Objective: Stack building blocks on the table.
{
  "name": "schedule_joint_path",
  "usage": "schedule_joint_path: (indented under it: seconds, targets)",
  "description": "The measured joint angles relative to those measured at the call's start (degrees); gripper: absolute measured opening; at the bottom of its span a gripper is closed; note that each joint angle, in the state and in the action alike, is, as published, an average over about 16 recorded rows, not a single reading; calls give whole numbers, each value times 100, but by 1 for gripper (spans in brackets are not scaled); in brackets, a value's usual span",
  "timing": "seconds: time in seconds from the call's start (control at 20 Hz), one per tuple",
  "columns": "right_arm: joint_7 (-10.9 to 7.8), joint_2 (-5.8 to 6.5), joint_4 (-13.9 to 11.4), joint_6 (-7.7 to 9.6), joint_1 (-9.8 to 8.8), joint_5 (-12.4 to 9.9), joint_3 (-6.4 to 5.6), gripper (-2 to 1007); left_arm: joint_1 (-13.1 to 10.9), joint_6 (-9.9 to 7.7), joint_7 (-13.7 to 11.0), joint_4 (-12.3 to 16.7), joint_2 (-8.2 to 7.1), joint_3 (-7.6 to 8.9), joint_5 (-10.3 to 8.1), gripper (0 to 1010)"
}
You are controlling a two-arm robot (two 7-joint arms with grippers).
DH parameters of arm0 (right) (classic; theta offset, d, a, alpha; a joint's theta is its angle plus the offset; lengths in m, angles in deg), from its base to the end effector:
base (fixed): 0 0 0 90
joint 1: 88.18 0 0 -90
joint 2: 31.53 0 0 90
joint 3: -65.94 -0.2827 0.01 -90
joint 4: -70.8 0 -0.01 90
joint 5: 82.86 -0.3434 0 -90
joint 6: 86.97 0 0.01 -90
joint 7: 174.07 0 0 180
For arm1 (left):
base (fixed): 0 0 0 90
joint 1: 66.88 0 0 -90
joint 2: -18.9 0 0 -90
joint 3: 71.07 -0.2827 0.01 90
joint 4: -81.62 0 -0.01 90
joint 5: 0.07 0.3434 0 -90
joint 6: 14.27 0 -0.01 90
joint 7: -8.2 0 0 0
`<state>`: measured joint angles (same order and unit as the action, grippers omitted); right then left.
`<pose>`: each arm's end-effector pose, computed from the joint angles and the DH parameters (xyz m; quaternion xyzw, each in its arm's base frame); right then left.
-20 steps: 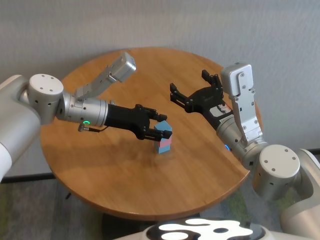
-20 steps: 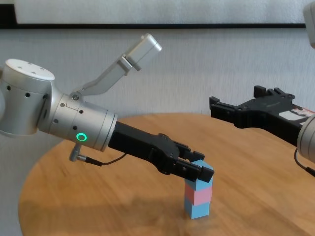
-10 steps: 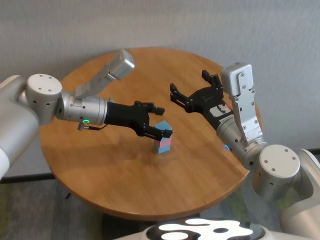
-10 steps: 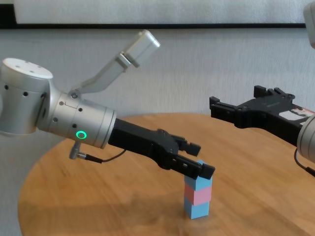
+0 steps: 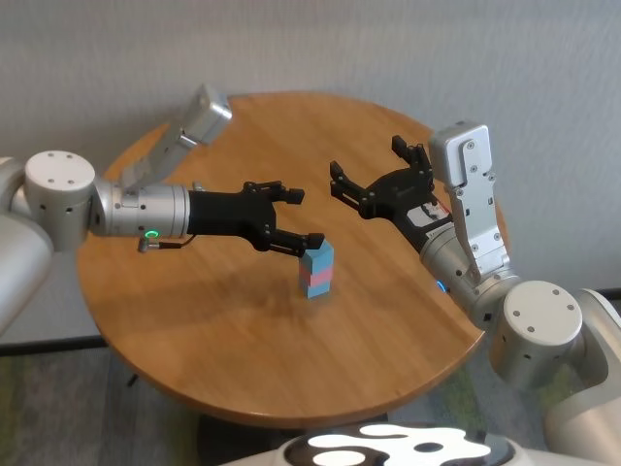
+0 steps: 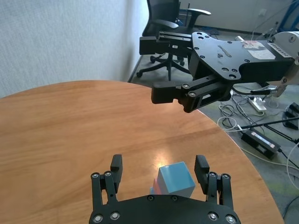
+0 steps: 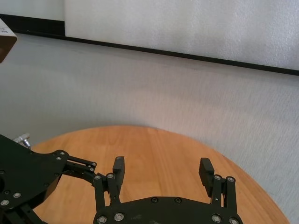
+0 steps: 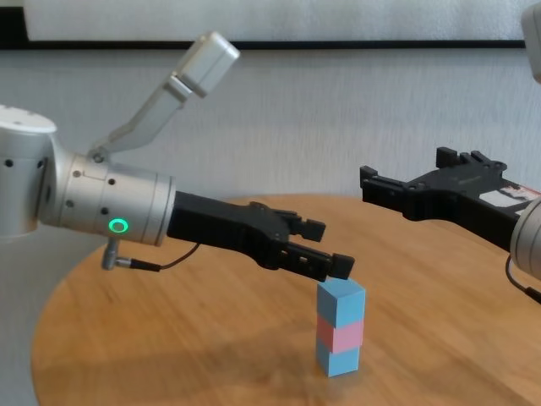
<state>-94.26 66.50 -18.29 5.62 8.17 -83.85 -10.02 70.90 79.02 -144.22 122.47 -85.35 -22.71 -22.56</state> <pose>0.3842 0.0455 -0.2673 -0.0449 -0.0572 -0.5465 0.8343 0.5451 -0.0136 -0.2583 0.1584 0.0175 0.0991 0.9822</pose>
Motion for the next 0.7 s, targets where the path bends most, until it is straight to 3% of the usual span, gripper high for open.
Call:
schedule_joint_path:
  seconds: [0.35,0.7]
  targets:
    - [7,-1,0,-3,-1,1,0,1005,-232,-44,334,467,-231,122,-120,1000]
    - [121,-12,-40,-87,-28,85,-9,1005,-571,-192,923,1186,-540,241,-159,1000]
